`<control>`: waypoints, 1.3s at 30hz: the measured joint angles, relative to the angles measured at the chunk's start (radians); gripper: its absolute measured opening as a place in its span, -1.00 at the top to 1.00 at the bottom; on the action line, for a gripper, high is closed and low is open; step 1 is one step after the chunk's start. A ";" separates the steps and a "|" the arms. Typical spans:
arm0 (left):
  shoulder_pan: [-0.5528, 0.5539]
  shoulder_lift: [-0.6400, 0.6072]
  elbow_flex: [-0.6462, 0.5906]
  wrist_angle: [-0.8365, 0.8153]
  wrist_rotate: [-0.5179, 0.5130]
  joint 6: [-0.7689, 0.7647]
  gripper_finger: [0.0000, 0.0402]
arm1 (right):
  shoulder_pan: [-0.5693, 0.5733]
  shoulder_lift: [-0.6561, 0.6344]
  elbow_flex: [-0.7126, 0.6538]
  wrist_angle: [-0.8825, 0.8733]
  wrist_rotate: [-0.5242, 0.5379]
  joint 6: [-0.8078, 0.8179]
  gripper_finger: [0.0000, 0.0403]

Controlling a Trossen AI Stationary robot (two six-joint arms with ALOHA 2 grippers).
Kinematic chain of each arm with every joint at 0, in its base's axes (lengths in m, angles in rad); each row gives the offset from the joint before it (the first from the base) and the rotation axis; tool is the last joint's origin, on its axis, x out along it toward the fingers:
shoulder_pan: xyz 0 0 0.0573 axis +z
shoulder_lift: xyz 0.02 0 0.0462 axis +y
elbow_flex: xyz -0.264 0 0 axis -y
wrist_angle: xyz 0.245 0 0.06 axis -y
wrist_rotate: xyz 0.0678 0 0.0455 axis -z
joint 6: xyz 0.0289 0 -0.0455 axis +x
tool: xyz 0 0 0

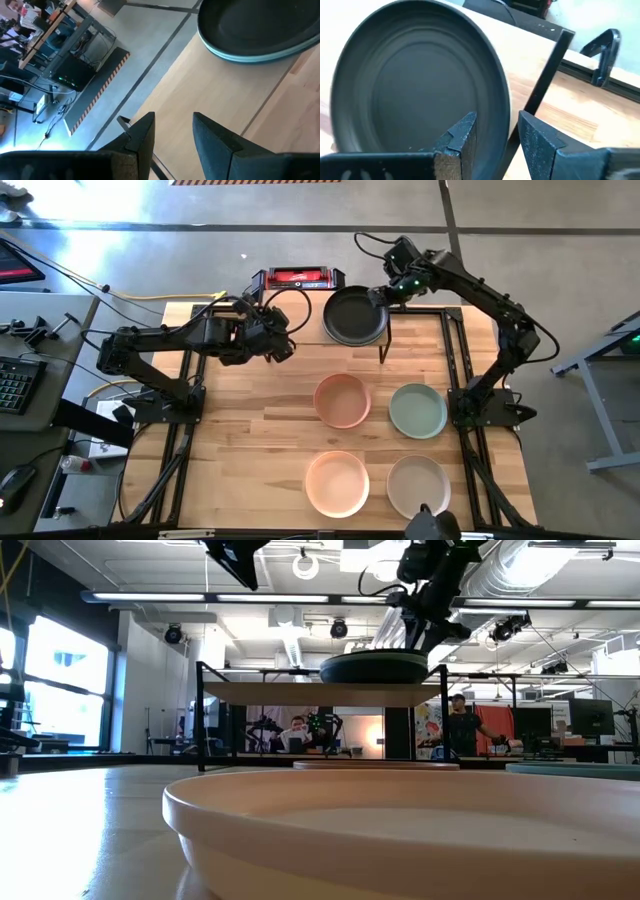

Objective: Place and stack plates onto a shelf
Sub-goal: Put the green plate on the shelf

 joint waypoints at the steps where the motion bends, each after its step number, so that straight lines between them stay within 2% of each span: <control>1: 0.000 0.000 0.000 -0.010 0.003 -0.002 0.39 | 0.000 0.000 0.000 0.000 -0.015 -0.011 0.38; 3: 0.000 0.000 0.000 -0.031 0.045 -0.023 0.39 | 0.000 -0.004 0.000 0.002 -0.061 -0.040 0.38; 8: 0.000 0.000 0.000 -0.058 0.258 -0.111 0.39 | 0.020 -0.026 0.000 -0.005 -0.226 -0.057 0.38; 11: -0.005 0.000 0.000 -0.058 0.319 -0.159 0.39 | 0.054 -0.038 0.000 -0.016 -0.274 -0.058 0.38; 22: -0.043 0.000 0.000 -0.157 0.391 -0.304 0.39 | 0.213 -0.041 0.000 -0.084 -0.263 -0.076 0.38; 28: -0.066 0.000 0.000 -0.197 0.397 -0.311 0.39 | 0.331 -0.041 0.000 -0.134 -0.257 -0.037 0.38; 39: -0.108 0.000 -0.062 -0.351 0.453 -0.334 0.39 | 0.568 -0.041 0.000 -0.143 -0.064 0.152 0.38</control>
